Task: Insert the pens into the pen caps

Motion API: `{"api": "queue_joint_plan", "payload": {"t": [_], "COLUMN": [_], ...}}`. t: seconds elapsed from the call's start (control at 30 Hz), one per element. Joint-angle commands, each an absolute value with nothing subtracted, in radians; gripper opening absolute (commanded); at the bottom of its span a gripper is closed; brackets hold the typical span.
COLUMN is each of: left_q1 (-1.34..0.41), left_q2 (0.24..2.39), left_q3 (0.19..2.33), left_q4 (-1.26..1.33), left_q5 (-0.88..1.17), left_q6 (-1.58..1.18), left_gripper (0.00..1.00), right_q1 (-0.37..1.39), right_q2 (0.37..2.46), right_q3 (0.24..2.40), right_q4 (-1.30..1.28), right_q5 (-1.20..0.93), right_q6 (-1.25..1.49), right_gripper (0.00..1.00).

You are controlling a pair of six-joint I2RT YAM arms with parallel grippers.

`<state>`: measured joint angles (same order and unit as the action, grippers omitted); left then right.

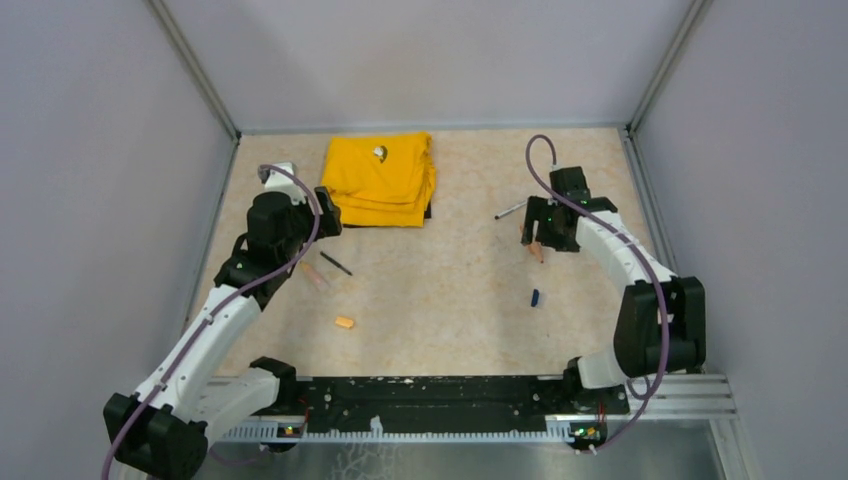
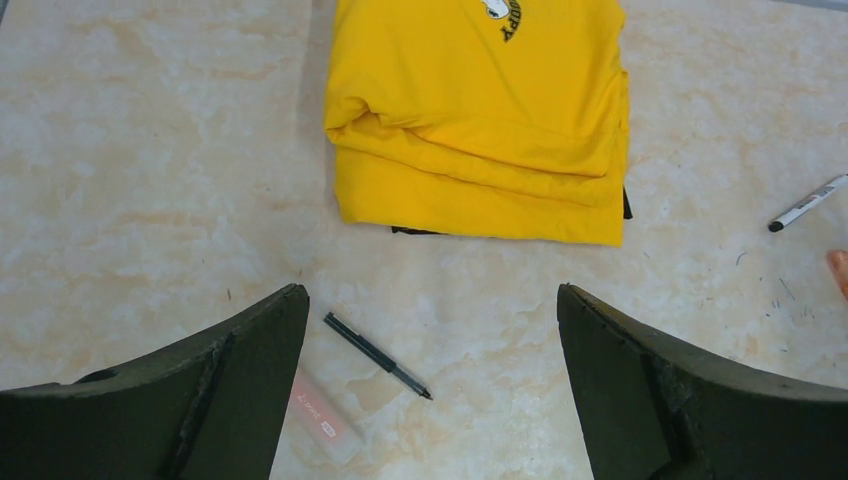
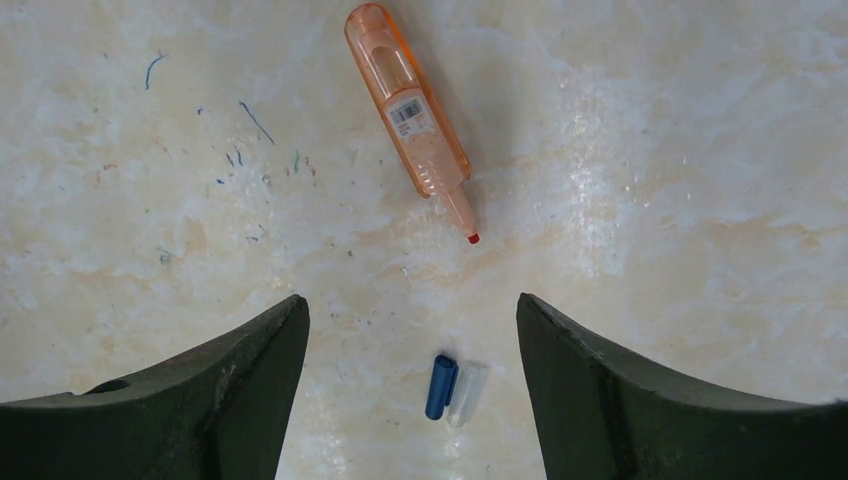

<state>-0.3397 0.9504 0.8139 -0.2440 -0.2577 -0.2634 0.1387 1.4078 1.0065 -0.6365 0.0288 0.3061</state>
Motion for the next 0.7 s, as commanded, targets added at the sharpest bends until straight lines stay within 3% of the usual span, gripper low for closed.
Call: {"api": "queue_joint_plan", "payload": {"t": [0.0, 0.67], "left_q1": [-0.333, -0.33], "left_q2": [0.955, 0.965], "left_q3": [0.83, 0.806], "left_q4": [-0.177, -0.18], "left_q5": [-0.221, -0.139], "left_q6": [-0.24, -0.248], "left_gripper": [0.99, 0.99], "right_q1": [0.131, 0.129], "right_q2": [1.485, 1.774], "right_q3": [1.109, 1.304], "right_q4": [-0.637, -0.685], "right_q5": [0.003, -0.041], "right_q6": [0.241, -0.044], "right_gripper": [0.74, 0.61]}}
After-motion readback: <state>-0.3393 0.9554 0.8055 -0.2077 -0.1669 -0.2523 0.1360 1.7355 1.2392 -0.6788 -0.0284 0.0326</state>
